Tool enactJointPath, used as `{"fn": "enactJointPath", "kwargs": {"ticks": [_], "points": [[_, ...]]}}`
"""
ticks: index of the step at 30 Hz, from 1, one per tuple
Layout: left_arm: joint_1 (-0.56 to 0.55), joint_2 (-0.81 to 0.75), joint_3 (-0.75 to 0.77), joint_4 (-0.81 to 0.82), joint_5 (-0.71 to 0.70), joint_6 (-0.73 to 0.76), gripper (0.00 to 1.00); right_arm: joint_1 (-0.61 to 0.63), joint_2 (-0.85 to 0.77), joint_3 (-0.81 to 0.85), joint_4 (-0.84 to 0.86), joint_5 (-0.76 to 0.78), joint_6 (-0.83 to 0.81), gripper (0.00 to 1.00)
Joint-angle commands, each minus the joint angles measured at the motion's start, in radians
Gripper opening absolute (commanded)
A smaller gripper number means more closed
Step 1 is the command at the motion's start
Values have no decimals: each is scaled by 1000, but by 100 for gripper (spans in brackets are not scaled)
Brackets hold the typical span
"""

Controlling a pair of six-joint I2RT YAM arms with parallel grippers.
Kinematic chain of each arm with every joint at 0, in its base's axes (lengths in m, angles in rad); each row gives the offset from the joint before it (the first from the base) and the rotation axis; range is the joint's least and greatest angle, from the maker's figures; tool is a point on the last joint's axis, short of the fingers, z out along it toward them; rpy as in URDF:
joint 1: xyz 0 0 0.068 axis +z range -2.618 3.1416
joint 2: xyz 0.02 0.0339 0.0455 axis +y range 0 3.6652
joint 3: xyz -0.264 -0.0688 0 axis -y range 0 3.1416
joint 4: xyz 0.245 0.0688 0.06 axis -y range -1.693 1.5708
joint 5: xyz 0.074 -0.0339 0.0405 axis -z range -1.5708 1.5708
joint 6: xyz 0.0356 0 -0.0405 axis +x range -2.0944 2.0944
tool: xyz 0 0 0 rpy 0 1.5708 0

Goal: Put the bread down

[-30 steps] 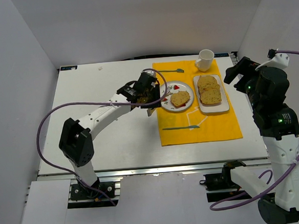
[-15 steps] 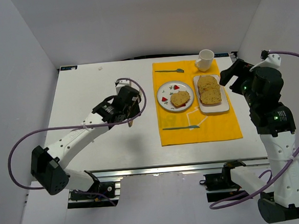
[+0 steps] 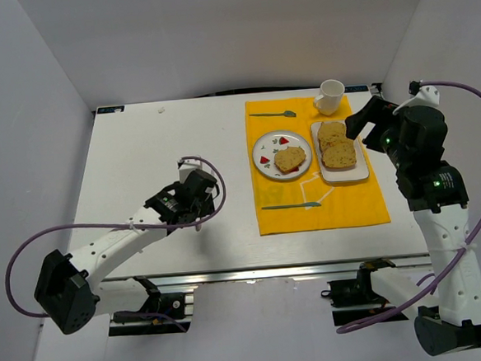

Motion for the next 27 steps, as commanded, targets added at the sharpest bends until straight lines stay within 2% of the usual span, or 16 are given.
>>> {"fn": "enactJointPath", "kwargs": {"ticks": [1,12,19,24,27], "points": [[-39,7,-38,136,1,34,58,3,-2,-4,46,-25,4,89],[-103,148,-115,278,-2,62,56,4,-8,-14,34,-23,-7,90],[-114,274,-101,334,-11,93,57,4,-2,-14,32,-32,-6,89],[-116,314,-99,340,-3,97,66,4,1,-8,27,-32,-10,89],[-117,316,-95,328,-8,94,74,3,1,-7,29,-32,-12,89]]}}
